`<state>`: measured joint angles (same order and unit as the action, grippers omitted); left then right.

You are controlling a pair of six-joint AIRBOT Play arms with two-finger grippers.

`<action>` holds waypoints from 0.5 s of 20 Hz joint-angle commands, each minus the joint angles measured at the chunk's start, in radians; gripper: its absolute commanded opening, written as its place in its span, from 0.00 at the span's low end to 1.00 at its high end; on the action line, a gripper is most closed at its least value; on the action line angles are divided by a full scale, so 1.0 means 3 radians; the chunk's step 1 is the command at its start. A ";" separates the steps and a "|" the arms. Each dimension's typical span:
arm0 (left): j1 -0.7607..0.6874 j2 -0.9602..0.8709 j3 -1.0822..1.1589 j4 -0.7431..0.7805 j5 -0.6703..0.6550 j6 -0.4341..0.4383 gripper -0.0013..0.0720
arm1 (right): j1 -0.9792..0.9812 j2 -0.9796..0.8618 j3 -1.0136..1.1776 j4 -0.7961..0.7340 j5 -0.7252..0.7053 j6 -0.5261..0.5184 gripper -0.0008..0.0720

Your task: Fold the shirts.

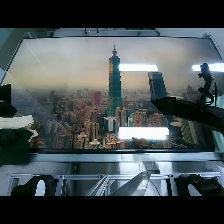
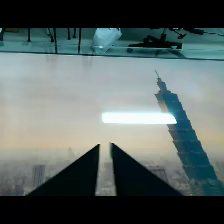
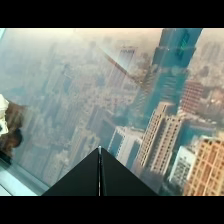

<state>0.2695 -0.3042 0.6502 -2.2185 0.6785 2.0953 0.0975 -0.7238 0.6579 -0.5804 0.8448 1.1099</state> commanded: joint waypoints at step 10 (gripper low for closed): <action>0.0071 -0.2491 0.1808 0.2093 0.1560 -0.1001 1.00 | -0.0001 0.0000 0.0003 0.0001 0.0000 0.0001 0.04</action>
<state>0.2771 -0.8204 1.0317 -1.7088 0.9108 1.8809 0.0975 -0.7238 0.6579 -0.5804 0.8444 1.1099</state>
